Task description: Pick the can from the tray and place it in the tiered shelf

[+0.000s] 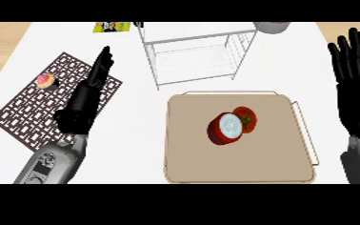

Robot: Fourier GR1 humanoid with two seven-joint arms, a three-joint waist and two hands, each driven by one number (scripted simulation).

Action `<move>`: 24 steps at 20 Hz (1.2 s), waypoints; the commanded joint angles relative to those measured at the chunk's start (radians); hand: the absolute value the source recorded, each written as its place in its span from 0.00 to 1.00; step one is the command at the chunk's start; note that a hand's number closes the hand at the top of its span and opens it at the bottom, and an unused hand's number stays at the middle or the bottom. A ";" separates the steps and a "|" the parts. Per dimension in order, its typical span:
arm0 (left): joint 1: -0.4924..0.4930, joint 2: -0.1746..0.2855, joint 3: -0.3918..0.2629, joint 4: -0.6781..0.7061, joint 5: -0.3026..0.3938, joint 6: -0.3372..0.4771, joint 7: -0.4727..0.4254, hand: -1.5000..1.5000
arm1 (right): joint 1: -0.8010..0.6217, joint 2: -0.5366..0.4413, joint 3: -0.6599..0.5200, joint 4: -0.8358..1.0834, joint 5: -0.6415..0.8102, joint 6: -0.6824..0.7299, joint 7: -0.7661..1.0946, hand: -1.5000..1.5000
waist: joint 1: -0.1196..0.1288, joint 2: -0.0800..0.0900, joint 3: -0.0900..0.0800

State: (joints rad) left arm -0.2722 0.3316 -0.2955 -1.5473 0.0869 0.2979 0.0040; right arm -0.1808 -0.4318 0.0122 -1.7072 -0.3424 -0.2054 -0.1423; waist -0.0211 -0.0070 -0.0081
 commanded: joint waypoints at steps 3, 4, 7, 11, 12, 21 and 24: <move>0.112 0.028 0.008 0.094 0.023 -0.063 -0.016 0.50 | 0.094 -0.078 -0.013 0.042 0.116 -0.067 0.107 0.00 | 0.013 0.010 0.006; 0.134 0.052 0.012 0.096 0.033 -0.069 0.045 0.50 | 0.161 -0.131 -0.043 0.074 0.123 -0.044 0.116 0.00 | 0.003 0.010 0.006; 0.184 0.047 -0.008 0.111 0.038 -0.071 0.066 0.50 | 0.274 -0.315 -0.028 0.215 0.362 -0.114 0.223 0.00 | -0.009 0.046 -0.012; 0.255 0.039 -0.026 0.133 0.062 -0.135 0.035 0.50 | 0.231 0.011 0.005 0.163 0.193 -0.206 0.228 0.00 | 0.023 0.007 0.008; 0.239 0.041 -0.018 0.133 0.060 -0.126 0.071 0.50 | 0.275 0.037 -0.016 0.180 0.117 -0.127 0.114 0.00 | 0.016 0.007 0.010; 0.270 0.029 0.016 0.201 0.070 -0.196 -0.023 0.50 | 0.267 -0.096 0.142 -0.169 0.196 0.041 0.312 0.00 | 0.013 0.004 0.006; 0.239 -0.014 -0.004 0.223 0.045 -0.162 -0.008 0.50 | 0.205 -0.164 0.210 -0.212 0.206 0.105 0.518 0.00 | 0.015 0.006 0.004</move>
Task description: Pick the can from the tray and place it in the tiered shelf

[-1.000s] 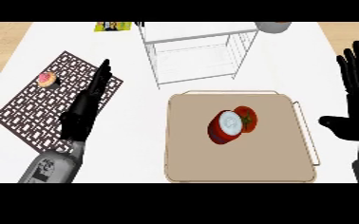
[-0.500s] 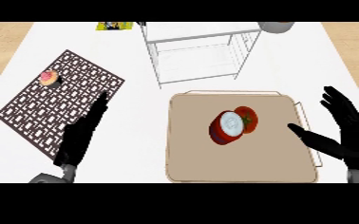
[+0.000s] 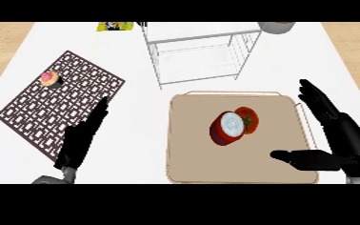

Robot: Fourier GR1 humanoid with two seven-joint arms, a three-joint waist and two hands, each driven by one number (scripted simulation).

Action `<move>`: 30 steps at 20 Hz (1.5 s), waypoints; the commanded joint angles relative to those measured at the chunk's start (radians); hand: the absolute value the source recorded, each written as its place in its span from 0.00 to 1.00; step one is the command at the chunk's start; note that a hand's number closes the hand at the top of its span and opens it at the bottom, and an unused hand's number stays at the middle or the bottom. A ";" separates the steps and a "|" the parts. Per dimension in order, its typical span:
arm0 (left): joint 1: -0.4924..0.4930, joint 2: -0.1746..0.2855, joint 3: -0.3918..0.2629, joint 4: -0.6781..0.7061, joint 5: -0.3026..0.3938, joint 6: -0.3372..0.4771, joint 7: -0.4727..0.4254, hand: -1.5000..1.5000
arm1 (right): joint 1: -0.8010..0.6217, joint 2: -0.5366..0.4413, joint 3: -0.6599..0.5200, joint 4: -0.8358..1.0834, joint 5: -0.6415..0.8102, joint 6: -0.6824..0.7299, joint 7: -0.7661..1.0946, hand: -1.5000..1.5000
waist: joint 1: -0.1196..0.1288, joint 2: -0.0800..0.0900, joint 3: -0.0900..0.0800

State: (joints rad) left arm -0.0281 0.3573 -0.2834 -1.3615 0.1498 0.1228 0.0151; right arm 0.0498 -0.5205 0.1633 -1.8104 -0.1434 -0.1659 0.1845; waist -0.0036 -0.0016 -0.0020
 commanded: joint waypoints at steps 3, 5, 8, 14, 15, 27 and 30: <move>-0.026 0.019 0.011 0.006 0.000 -0.029 0.012 0.50 | -0.082 -0.184 0.122 -0.134 0.139 0.084 0.359 0.00 | 0.013 -0.001 -0.004; -0.049 0.005 0.005 0.014 -0.004 -0.022 0.020 0.50 | -0.135 -0.275 0.159 -0.130 0.279 0.102 0.438 0.00 | 0.024 0.001 -0.009; -0.010 0.003 -0.013 -0.001 -0.022 -0.015 0.005 0.50 | -0.186 -0.324 0.215 -0.152 0.382 0.144 0.629 0.00 | 0.033 -0.002 -0.006; -0.087 0.001 0.019 0.019 -0.009 -0.040 0.043 0.50 | -0.470 -0.130 0.398 -0.128 0.506 0.269 1.010 0.00 | 0.039 0.004 -0.001; -0.073 -0.001 0.030 0.072 -0.007 -0.059 -0.006 0.50 | -0.443 -0.069 0.458 -0.157 0.556 0.247 1.052 0.00 | 0.023 0.003 -0.001; -0.003 -0.008 0.032 -0.025 -0.027 -0.037 0.039 0.50 | -0.537 0.252 0.537 0.105 0.616 0.306 1.225 0.00 | 0.014 -0.003 0.001; -0.022 -0.062 0.014 0.055 -0.073 -0.010 -0.029 0.50 | -0.563 0.266 0.482 0.151 0.613 0.340 1.191 0.00 | 0.005 0.001 0.001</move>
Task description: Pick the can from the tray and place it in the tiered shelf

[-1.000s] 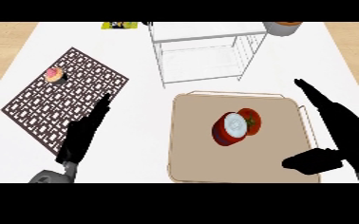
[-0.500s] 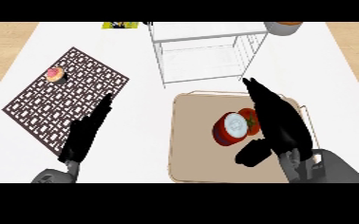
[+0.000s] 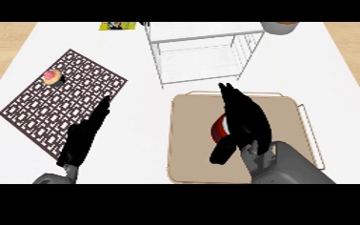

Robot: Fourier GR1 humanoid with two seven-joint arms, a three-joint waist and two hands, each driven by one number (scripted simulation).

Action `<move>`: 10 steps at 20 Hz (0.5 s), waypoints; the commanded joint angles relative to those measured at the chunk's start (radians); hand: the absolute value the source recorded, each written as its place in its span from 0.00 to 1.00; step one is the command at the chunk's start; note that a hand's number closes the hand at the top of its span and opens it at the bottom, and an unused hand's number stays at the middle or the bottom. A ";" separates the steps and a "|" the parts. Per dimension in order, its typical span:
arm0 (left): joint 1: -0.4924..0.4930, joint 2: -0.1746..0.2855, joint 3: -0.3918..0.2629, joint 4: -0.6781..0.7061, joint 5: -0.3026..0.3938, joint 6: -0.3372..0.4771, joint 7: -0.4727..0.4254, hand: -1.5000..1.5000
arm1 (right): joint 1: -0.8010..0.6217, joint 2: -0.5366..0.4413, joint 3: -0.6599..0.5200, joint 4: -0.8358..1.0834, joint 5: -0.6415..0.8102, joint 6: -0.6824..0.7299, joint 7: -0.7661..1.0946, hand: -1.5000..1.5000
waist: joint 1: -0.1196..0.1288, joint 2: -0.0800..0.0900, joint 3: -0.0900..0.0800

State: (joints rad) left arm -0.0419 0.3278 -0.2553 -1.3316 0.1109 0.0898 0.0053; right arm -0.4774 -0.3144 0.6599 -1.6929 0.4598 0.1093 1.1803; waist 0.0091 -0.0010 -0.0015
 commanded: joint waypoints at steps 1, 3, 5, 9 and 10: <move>-0.014 -0.013 0.012 -0.006 -0.004 0.010 0.032 0.50 | 0.027 0.010 -0.001 0.036 0.031 0.056 0.138 0.00 | -0.010 0.000 0.001; -0.012 0.025 0.037 -0.007 0.030 -0.046 0.034 0.50 | -0.047 0.087 0.017 0.091 0.098 0.050 0.212 0.00 | -0.002 0.000 0.000; 0.032 -0.010 0.010 -0.016 -0.004 -0.009 0.000 0.50 | 0.003 0.070 0.038 0.022 0.143 0.061 0.234 0.00 | -0.009 -0.004 0.000; -0.013 -0.006 0.015 -0.026 -0.015 -0.013 0.052 0.50 | 0.029 0.099 0.043 0.119 0.195 0.051 0.169 0.00 | -0.006 0.000 0.001; 0.022 -0.005 0.011 -0.036 -0.020 -0.018 0.023 0.50 | 0.010 0.088 -0.014 0.107 0.154 0.098 0.168 0.00 | -0.005 -0.001 0.001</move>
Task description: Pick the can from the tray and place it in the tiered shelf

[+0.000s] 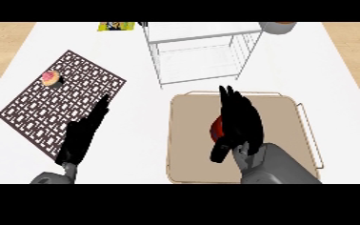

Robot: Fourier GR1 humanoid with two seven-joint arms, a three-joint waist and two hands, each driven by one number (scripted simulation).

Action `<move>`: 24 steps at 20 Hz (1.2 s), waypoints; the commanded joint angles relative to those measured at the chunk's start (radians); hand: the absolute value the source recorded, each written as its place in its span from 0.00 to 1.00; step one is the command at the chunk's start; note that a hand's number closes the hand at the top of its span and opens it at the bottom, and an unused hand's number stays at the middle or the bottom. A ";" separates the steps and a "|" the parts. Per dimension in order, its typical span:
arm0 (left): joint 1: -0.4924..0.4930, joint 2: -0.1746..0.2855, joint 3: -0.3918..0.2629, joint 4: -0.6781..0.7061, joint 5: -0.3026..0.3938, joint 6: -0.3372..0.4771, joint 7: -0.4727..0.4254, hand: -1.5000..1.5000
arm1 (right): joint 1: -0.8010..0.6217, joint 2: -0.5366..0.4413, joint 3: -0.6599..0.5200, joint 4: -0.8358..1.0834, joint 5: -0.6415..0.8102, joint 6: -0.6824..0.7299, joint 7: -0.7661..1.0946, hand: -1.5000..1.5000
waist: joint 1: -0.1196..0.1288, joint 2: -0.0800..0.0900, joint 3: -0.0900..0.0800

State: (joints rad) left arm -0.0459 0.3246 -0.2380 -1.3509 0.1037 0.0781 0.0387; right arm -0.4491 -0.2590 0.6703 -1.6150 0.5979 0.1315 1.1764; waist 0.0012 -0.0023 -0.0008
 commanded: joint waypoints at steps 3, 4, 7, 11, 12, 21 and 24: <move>0.061 0.013 0.015 -0.021 -0.007 -0.018 -0.027 0.50 | 0.023 0.029 -0.026 0.010 0.039 0.086 0.155 0.00 | 0.003 0.000 0.000; 0.007 -0.012 0.013 0.024 -0.013 -0.018 -0.028 0.50 | 0.044 0.012 -0.033 0.016 0.045 0.085 0.128 0.00 | -0.004 0.001 0.000; 0.035 0.027 0.059 0.016 0.008 -0.048 -0.046 0.50 | 0.066 0.030 -0.027 0.012 0.076 0.104 0.121 0.00 | -0.001 0.001 0.000; 0.037 -0.003 0.039 0.005 -0.021 -0.032 -0.037 0.50 | 0.076 0.107 -0.007 0.102 0.164 0.057 0.106 0.00 | 0.004 0.002 0.000; 0.047 -0.025 0.026 0.031 -0.032 -0.033 -0.063 0.50 | 0.000 0.082 -0.106 0.118 0.098 0.145 0.069 0.00 | 0.004 0.003 0.000; 0.040 -0.039 0.045 -0.045 -0.057 -0.048 0.008 0.50 | 0.063 0.127 -0.146 0.226 0.197 0.109 -0.068 0.00 | 0.003 0.002 0.001; 0.075 -0.004 0.081 -0.078 -0.036 -0.081 -0.002 0.50 | 0.146 0.139 -0.113 0.204 0.215 0.076 -0.118 1.00 | 0.002 0.001 0.001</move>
State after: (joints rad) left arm -0.0047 0.2963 -0.1875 -1.4005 0.0569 0.0325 0.0516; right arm -0.3751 -0.1420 0.5316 -1.4243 0.7740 0.2105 1.0347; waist 0.0040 -0.0093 -0.0040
